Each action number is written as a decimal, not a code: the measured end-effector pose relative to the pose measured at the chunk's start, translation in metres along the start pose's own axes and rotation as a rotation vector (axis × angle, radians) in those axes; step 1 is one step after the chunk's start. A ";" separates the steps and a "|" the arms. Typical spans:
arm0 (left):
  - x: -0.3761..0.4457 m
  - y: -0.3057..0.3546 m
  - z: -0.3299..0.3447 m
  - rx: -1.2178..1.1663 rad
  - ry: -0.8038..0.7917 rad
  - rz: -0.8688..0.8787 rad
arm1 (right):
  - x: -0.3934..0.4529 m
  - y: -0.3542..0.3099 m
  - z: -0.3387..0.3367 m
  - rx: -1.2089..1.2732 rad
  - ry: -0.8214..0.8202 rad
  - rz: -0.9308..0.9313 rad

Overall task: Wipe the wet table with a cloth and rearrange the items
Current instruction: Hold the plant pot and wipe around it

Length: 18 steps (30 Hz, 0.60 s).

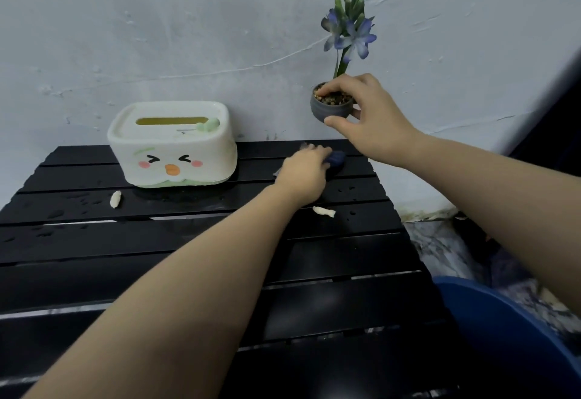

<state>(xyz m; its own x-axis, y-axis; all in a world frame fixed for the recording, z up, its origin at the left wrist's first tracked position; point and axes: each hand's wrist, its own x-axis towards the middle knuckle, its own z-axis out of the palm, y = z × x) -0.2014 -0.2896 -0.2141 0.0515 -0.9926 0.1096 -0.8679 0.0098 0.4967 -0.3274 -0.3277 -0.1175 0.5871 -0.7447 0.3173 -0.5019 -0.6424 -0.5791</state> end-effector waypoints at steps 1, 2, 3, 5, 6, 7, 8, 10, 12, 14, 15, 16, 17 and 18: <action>-0.001 0.008 0.002 -0.024 -0.040 0.035 | 0.001 -0.001 -0.002 -0.004 0.005 -0.002; -0.004 0.017 0.003 -0.058 -0.081 0.063 | 0.002 -0.002 -0.003 -0.006 0.012 -0.003; -0.007 0.026 0.004 -0.103 -0.121 0.090 | 0.003 -0.003 -0.004 -0.007 0.020 -0.002; -0.020 0.043 0.004 -0.191 -0.192 0.165 | 0.004 -0.006 -0.003 -0.004 0.029 0.008; -0.030 0.050 0.004 -0.219 -0.230 0.215 | 0.004 -0.007 -0.001 0.003 0.028 0.016; -0.041 0.055 0.004 -0.239 -0.275 0.262 | 0.003 -0.008 0.000 0.012 0.023 0.023; -0.051 0.058 0.002 -0.260 -0.323 0.298 | 0.002 -0.008 0.002 0.021 0.016 0.028; -0.065 0.058 -0.004 -0.349 -0.409 0.356 | 0.000 -0.009 0.006 0.031 0.003 0.030; -0.069 0.053 -0.018 -0.491 -0.428 0.344 | -0.002 -0.011 0.009 0.032 -0.004 0.021; -0.058 0.040 -0.035 -0.610 -0.316 0.250 | -0.002 -0.013 0.009 0.031 0.010 0.015; -0.051 0.029 -0.043 -0.644 -0.248 0.193 | -0.002 -0.014 0.009 0.029 0.021 0.015; -0.043 0.017 -0.051 -0.654 -0.187 0.140 | -0.002 -0.015 0.007 0.028 0.032 0.015; -0.038 0.003 -0.056 -0.628 -0.135 0.098 | -0.002 -0.016 0.006 0.025 0.039 0.010; -0.034 -0.010 -0.057 -0.553 -0.093 0.060 | -0.002 -0.017 0.005 0.021 0.040 0.001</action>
<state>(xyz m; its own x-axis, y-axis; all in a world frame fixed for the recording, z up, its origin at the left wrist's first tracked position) -0.1658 -0.2494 -0.1735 -0.0558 -0.9946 0.0874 -0.4784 0.1035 0.8720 -0.3169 -0.3147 -0.1119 0.5603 -0.7523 0.3466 -0.4888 -0.6382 -0.5948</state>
